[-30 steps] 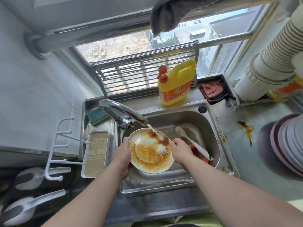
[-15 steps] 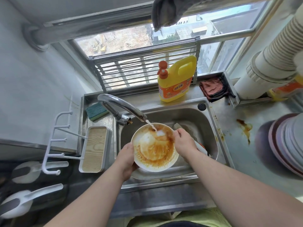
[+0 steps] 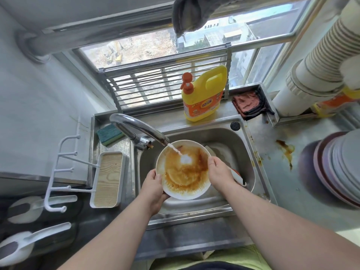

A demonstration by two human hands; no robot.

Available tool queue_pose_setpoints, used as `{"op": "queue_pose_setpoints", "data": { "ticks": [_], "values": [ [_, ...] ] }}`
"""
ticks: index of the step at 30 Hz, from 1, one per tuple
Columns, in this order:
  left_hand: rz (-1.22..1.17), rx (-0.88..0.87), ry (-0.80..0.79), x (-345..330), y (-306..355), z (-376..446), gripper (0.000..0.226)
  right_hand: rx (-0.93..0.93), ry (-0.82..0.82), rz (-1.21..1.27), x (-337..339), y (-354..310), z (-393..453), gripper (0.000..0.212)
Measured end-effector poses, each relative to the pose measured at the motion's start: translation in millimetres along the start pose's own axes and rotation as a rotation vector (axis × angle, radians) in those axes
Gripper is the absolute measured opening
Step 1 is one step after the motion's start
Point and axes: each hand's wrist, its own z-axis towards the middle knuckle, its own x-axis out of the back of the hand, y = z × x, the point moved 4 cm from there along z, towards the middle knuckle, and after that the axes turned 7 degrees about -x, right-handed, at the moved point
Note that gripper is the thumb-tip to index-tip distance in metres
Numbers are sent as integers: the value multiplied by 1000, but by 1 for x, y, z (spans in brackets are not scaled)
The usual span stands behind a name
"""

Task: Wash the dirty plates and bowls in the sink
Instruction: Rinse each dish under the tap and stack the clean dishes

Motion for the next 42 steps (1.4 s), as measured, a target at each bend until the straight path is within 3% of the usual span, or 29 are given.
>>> {"op": "queue_pose_setpoints", "data": {
  "ticks": [12, 19, 23, 30, 36, 42],
  "values": [
    [53, -105, 67, 18, 13, -3, 26, -292, -191, 165, -37, 12, 5, 42],
    [77, -161, 5, 20, 20, -10, 21, -382, -234, 192, -54, 20, 9, 41],
    [109, -186, -63, 16, 21, -9, 33, -429, -247, 146, -59, 26, 9, 35],
    [102, -87, -74, 4, 13, 1, 37, -643, -279, 107, -52, 41, 2, 26],
    [46, -59, -70, 0, 17, 4, 38, -627, -264, 142, -42, 36, 4, 31],
    [87, -145, -112, 1, 32, -4, 42, -402, -210, 132, -43, 18, 13, 35]
  ]
}}
